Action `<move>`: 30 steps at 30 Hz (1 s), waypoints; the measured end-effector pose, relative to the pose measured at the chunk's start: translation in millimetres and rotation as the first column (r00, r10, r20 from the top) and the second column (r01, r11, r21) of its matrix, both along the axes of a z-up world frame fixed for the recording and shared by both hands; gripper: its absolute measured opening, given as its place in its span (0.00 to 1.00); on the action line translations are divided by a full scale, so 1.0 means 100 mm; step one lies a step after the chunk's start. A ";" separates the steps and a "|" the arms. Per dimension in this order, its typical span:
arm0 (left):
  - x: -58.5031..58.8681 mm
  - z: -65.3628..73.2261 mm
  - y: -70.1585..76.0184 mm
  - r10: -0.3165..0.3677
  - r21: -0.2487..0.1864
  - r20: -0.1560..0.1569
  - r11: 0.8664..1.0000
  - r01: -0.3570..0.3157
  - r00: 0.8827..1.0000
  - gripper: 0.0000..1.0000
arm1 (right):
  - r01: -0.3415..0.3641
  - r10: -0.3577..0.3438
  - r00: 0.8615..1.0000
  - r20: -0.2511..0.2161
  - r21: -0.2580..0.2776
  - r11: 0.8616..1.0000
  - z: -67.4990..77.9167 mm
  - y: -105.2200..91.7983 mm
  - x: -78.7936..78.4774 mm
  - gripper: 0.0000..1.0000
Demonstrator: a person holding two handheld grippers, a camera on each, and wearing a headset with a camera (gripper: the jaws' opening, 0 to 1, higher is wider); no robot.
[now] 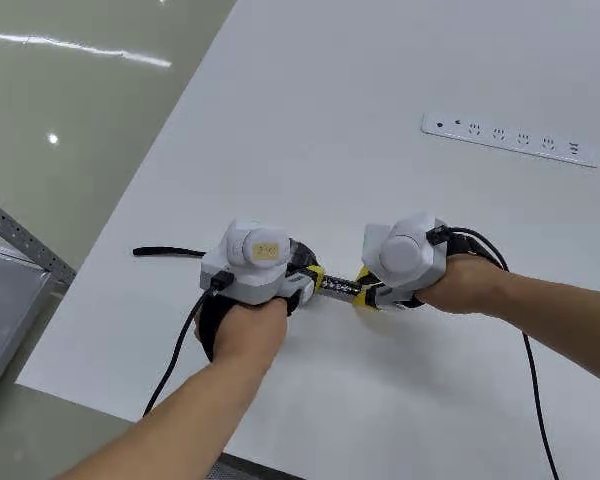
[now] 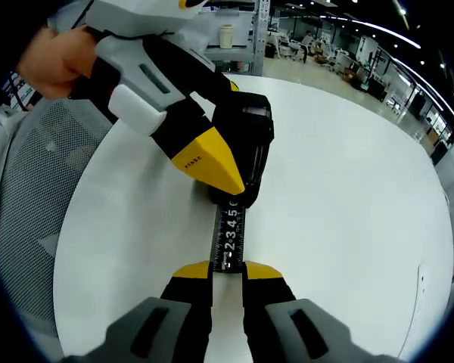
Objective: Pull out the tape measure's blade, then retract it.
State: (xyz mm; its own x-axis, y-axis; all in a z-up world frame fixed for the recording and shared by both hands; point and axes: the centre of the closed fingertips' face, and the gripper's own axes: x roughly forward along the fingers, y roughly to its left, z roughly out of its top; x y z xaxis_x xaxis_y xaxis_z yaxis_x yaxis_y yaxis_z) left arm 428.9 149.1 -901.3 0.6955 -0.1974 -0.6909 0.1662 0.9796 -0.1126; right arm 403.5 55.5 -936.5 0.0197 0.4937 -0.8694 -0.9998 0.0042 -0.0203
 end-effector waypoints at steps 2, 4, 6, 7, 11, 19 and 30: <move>0.00 0.00 0.00 -0.001 0.001 0.000 1.000 0.001 1.000 0.57 | 0.001 -0.001 1.000 0.000 0.003 1.000 0.00 0.03 0.01 0.14; 0.00 0.00 0.00 -0.001 0.000 0.000 1.000 0.001 1.000 0.57 | 0.000 0.000 1.000 0.001 0.006 1.000 0.00 0.05 0.01 0.14; 0.00 0.00 0.00 -0.002 0.001 0.000 1.000 0.002 1.000 0.57 | 0.000 0.000 1.000 0.002 0.008 1.000 0.00 0.08 0.01 0.14; 0.00 0.00 0.00 -0.003 0.001 0.000 1.000 0.003 1.000 0.57 | -0.002 0.002 1.000 0.004 0.009 1.000 0.00 0.09 0.01 0.14; 0.00 0.00 0.00 -0.006 0.001 -0.002 1.000 0.006 1.000 0.57 | 0.000 0.000 1.000 0.004 0.016 1.000 0.01 0.13 0.01 0.14; 0.00 -0.01 0.00 -0.011 0.003 -0.004 1.000 0.011 1.000 0.57 | 0.000 0.000 1.000 0.004 0.032 0.999 0.01 0.22 0.02 0.14; 0.01 0.00 0.00 -0.013 0.001 -0.005 1.000 0.013 1.000 0.57 | -0.004 0.004 1.000 -0.006 0.048 0.999 0.00 0.30 0.03 0.14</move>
State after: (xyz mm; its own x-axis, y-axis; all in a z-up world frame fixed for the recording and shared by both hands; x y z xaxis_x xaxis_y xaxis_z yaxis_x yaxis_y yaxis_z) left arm 429.8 149.4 -901.7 0.6892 -0.2055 -0.6949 0.1780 0.9776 -0.1126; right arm 406.2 85.1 -936.8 0.0123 0.5351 -0.8447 -0.9999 0.0009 -0.0140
